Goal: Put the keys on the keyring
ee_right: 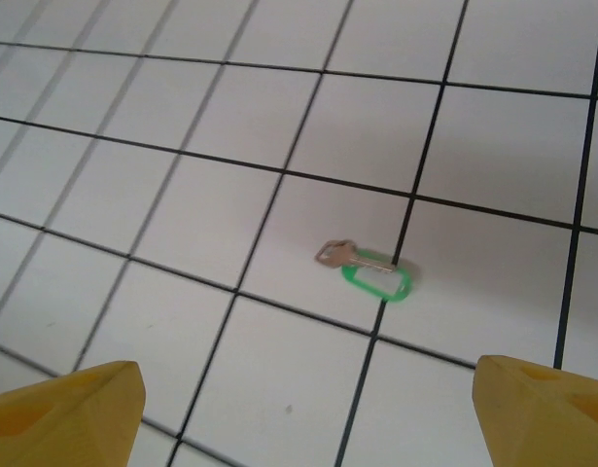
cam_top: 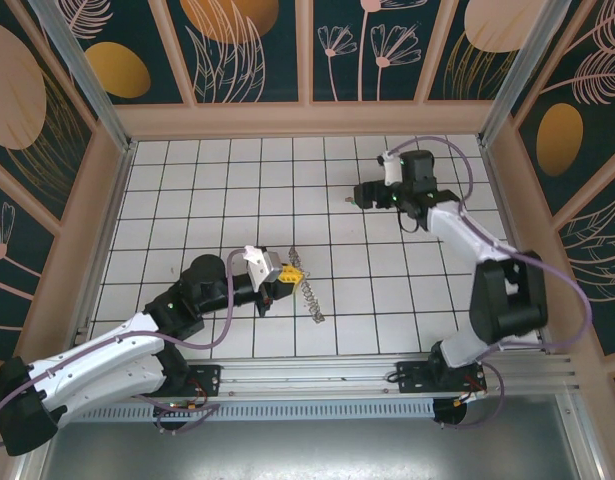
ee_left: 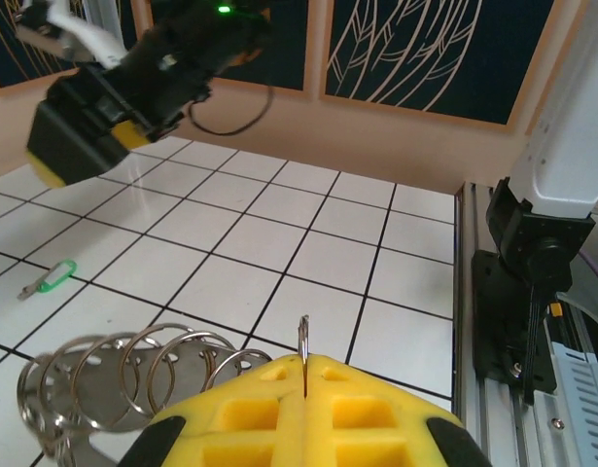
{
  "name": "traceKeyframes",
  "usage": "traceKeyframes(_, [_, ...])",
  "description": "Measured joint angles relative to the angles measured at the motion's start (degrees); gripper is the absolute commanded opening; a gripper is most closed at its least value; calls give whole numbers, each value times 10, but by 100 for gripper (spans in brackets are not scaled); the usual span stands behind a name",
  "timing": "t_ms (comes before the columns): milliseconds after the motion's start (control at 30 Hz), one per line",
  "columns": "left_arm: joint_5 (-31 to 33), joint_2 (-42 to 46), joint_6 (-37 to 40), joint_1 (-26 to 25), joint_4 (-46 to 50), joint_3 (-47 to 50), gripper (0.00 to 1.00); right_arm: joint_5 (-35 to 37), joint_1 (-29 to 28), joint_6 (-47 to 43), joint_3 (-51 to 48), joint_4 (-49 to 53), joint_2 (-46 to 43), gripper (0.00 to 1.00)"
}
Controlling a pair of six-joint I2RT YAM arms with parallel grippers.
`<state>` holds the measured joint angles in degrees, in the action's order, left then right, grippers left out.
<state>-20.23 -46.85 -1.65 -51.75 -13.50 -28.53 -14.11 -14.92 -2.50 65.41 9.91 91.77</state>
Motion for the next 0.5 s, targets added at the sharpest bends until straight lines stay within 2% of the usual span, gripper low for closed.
traceKeyframes(233, [8,0,-6,7,-1,0,0,11,1,-42,149,51,188,85])
traceKeyframes(500, [-20,-37,-26,50,-19,0,0,11,-2,-80,251,107,290,85])
